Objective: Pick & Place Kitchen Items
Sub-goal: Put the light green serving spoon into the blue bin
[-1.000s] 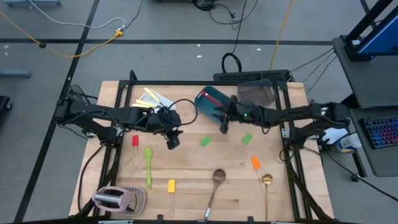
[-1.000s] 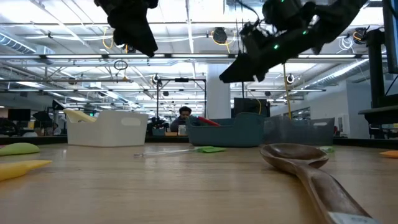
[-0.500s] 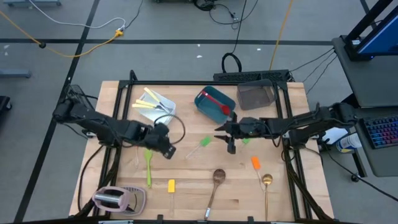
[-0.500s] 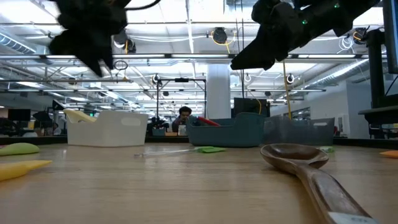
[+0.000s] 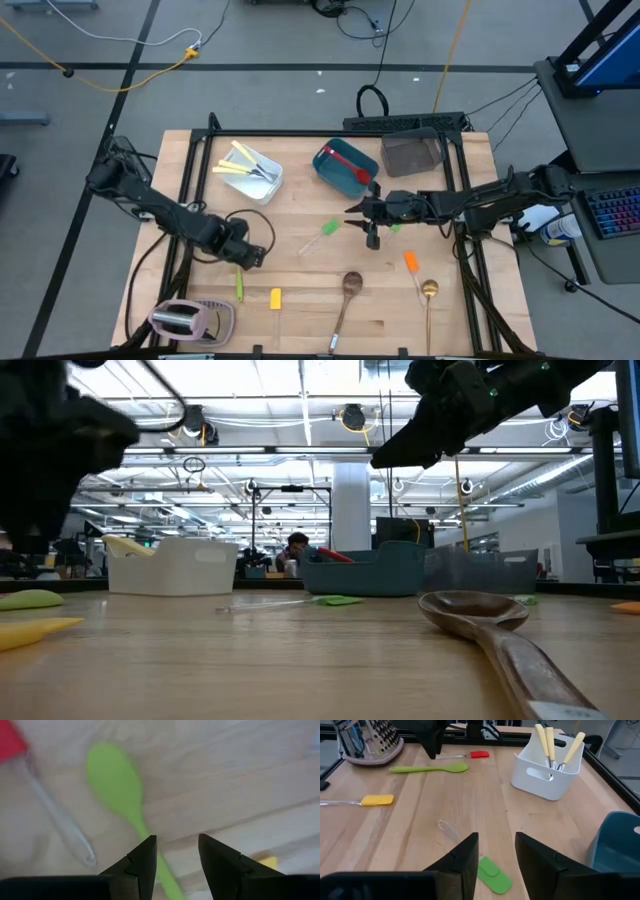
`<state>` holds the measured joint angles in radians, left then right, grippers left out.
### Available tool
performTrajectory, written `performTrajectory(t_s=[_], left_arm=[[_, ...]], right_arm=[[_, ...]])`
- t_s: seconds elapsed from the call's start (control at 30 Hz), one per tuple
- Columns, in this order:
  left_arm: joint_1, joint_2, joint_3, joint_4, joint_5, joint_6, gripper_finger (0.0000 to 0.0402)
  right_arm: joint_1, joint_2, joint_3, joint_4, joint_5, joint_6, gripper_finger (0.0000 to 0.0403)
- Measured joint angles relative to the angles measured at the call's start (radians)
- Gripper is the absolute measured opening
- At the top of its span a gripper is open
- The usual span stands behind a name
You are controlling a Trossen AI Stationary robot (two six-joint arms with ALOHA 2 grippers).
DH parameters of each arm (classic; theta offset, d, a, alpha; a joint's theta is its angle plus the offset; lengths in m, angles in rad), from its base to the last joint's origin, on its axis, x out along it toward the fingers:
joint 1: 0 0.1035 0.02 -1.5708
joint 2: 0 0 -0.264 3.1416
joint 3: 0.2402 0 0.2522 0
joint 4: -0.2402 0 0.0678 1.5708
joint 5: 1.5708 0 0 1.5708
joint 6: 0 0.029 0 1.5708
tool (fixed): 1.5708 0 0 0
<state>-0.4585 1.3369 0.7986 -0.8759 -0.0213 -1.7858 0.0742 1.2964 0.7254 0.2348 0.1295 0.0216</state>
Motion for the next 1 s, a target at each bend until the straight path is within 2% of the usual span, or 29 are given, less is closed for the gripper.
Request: performTrajectory(t_s=[0.13, 0.4, 0.63, 1.0], left_arm=[[-0.044, 0.001, -0.061, 0.017, 0.044, -0.129, 0.0147], [-0.118, 0.001, -0.132, 0.038, 0.037, -0.288, 0.0147], [-0.154, 0.013, -0.158, 0.195, -0.039, -0.339, 0.0147], [-0.161, 0.124, -0.153, 0.224, 0.01, -0.321, 0.0147]], right_arm=[[0.0, 0.0, 0.0, 0.0, 0.0, 0.0, 0.012], [0.0, 0.0, 0.0, 0.0, 0.0, -0.003, 0.0117], [0.0, 0.0, 0.0, 0.0, 0.0, -0.025, 0.0116], [0.0, 0.0, 0.0, 0.0, 0.0, -0.034, 0.0116]])
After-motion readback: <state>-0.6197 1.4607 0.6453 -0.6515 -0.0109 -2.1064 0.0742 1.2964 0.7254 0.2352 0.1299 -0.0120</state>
